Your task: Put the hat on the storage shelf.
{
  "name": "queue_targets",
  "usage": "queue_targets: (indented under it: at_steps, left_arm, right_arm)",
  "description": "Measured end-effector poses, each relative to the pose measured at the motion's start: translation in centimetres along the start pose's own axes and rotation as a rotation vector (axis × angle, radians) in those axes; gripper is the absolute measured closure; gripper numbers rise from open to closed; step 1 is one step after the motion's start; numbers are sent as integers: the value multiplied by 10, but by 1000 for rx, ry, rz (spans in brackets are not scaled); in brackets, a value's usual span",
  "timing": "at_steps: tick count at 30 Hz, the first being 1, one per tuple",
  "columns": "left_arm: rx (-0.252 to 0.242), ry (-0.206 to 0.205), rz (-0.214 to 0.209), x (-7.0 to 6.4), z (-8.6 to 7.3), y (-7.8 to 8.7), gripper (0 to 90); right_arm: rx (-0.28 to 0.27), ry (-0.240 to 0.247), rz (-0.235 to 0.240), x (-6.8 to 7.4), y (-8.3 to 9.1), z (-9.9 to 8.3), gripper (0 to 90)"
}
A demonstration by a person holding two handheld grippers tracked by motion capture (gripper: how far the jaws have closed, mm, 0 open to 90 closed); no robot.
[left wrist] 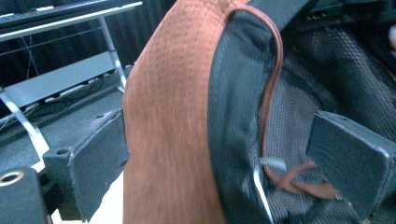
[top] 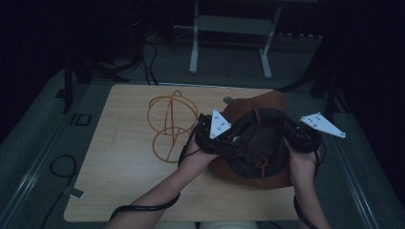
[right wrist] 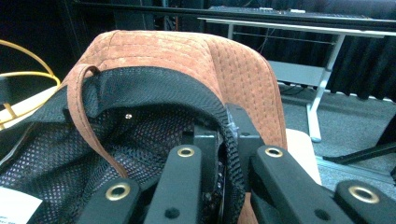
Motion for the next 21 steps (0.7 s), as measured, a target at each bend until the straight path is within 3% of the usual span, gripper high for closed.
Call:
queue_targets:
  at_steps: [2, 5, 12, 16, 18, 21]
  left_arm:
    - [12, -7, 17, 1, 0, -7, 71]
    - [39, 39, 4, 2, -2, -19, 78]
    - [102, 37, 40, 3, -8, -36, 154]
    - [151, 63, 47, 8, -13, -47, 284]
    - [162, 57, 31, 7, -14, -51, 359]
    - [181, 34, 39, 7, -14, -55, 532]
  right_arm:
    - [3, 6, -4, 1, 0, -1, 845]
    - [3, 5, -1, 2, 0, -3, 845]
    - [-9, 6, 2, 3, 4, 2, 845]
    - [-15, 2, 7, 3, 7, 3, 845]
    - [-15, 4, 13, 3, 8, 3, 844]
    - [-23, 8, 17, 4, 10, 4, 844]
Point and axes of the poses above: each handheld gripper's, and its own axes: y roughly backward along the jaws, z roughly out of its top, x roughly to its left, the point moved 8 cm from there along -y, roughly forward along the jaws, and after that the axes turned 5 degrees about x, right-handed, at the moved point
